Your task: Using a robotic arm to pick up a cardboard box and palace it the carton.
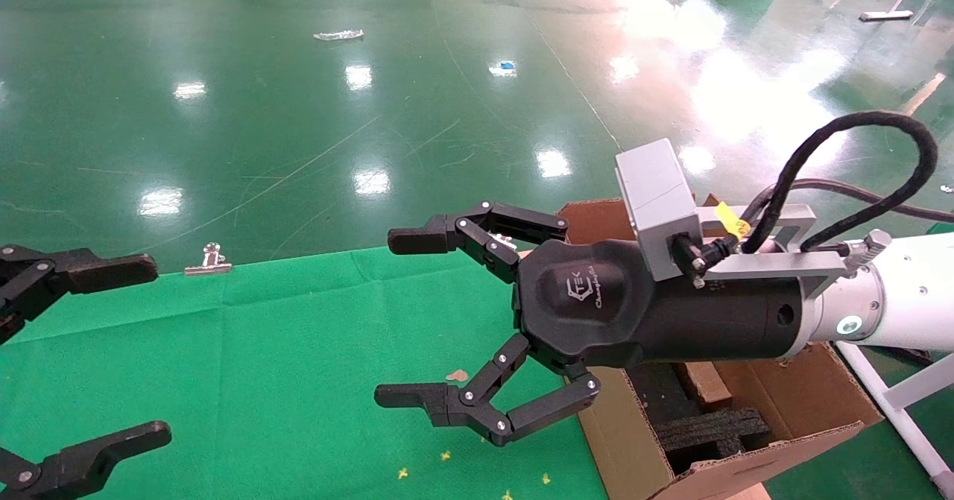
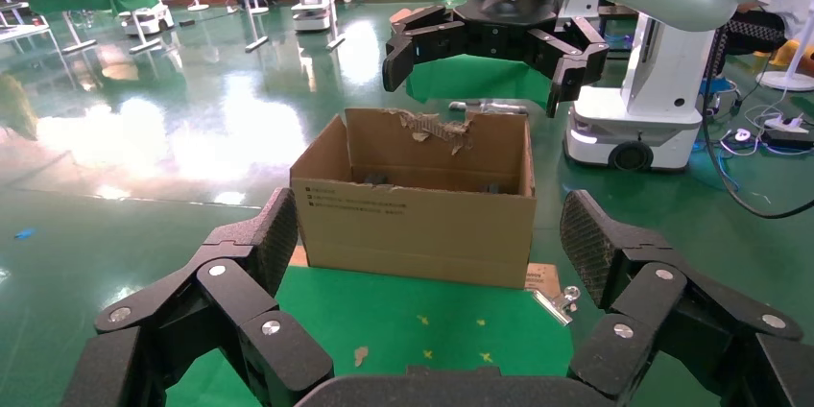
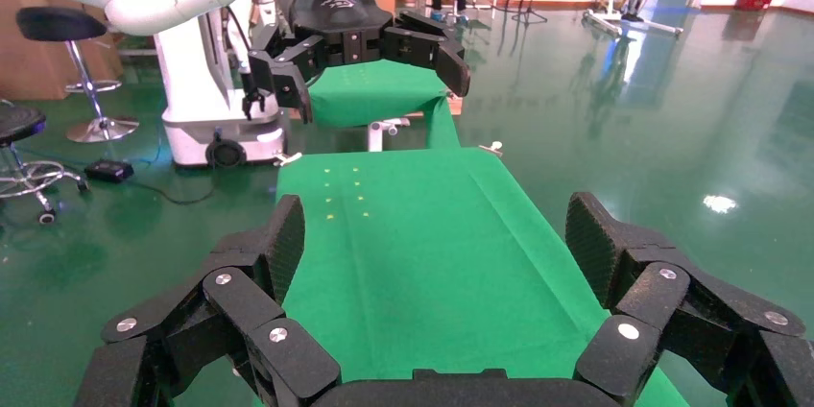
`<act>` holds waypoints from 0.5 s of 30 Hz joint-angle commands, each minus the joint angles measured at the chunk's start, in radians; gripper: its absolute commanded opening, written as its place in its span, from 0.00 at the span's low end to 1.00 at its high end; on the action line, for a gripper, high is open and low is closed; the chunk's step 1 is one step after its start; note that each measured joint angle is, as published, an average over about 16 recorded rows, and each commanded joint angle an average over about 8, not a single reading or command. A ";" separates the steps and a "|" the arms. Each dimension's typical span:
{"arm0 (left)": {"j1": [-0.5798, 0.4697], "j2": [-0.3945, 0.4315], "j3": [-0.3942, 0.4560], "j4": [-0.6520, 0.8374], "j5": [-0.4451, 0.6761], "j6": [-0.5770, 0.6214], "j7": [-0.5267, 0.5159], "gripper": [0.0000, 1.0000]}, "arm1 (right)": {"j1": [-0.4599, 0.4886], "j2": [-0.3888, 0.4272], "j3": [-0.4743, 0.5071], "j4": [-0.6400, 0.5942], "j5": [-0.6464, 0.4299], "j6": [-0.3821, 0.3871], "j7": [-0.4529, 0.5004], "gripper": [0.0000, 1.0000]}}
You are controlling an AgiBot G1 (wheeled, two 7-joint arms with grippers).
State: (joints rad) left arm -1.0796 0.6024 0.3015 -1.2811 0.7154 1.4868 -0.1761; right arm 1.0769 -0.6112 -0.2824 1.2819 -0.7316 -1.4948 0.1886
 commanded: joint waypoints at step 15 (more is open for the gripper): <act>0.000 0.000 0.000 0.000 0.000 0.000 0.000 1.00 | 0.000 0.000 0.000 0.000 0.000 0.000 0.000 1.00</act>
State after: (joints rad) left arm -1.0796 0.6024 0.3015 -1.2811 0.7154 1.4868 -0.1761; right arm 1.0769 -0.6112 -0.2824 1.2818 -0.7316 -1.4948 0.1886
